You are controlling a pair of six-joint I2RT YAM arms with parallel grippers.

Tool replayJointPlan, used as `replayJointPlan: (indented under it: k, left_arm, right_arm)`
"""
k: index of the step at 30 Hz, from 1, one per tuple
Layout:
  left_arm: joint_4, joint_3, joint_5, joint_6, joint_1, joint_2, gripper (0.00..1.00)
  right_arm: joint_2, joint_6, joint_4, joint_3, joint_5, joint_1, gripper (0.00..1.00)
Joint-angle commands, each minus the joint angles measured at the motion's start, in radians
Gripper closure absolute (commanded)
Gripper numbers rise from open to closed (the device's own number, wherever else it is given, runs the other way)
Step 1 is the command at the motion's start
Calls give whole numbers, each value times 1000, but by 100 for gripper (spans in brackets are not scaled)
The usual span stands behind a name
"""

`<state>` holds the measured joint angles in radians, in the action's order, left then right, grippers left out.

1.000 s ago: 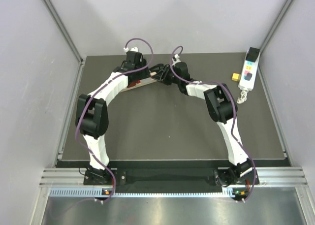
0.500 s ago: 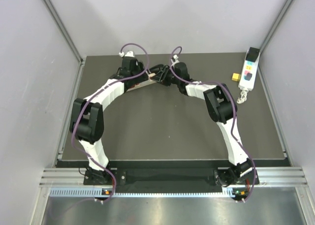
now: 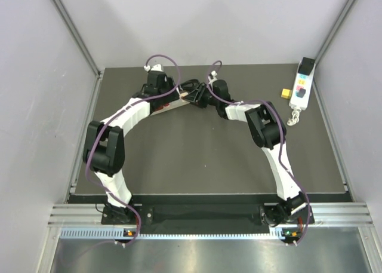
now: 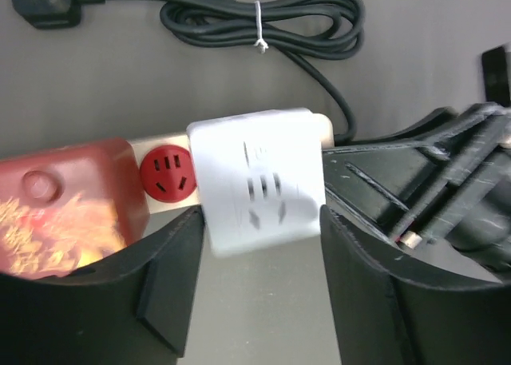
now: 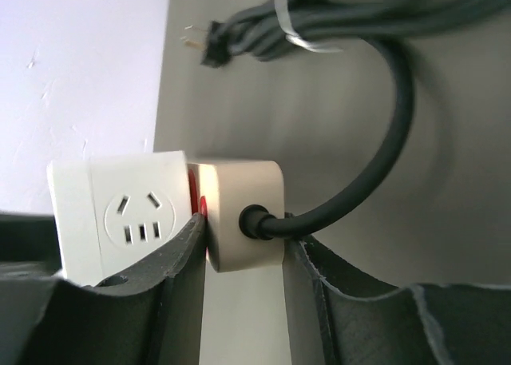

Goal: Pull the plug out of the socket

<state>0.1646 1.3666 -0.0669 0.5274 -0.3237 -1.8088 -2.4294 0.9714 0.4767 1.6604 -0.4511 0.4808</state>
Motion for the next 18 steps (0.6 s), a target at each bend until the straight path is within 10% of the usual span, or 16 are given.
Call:
replayJointPlan:
  k: [1, 13, 16, 18]
  left_arm:
    - [-198, 20, 78, 16, -32, 149, 100]
    - [61, 281, 95, -18, -51, 2, 100]
    - [128, 287, 40, -58, -60, -7, 76]
    - [139, 258, -22, -81, -67, 8, 42]
  right_arm:
    - [-63, 15, -7, -19, 94, -25, 100]
    - [-66, -8, -32, -5, 98, -22, 100]
    - [-63, -16, -36, -1, 101, -21, 100]
    - [-56, -28, -39, -2, 107, -18, 100]
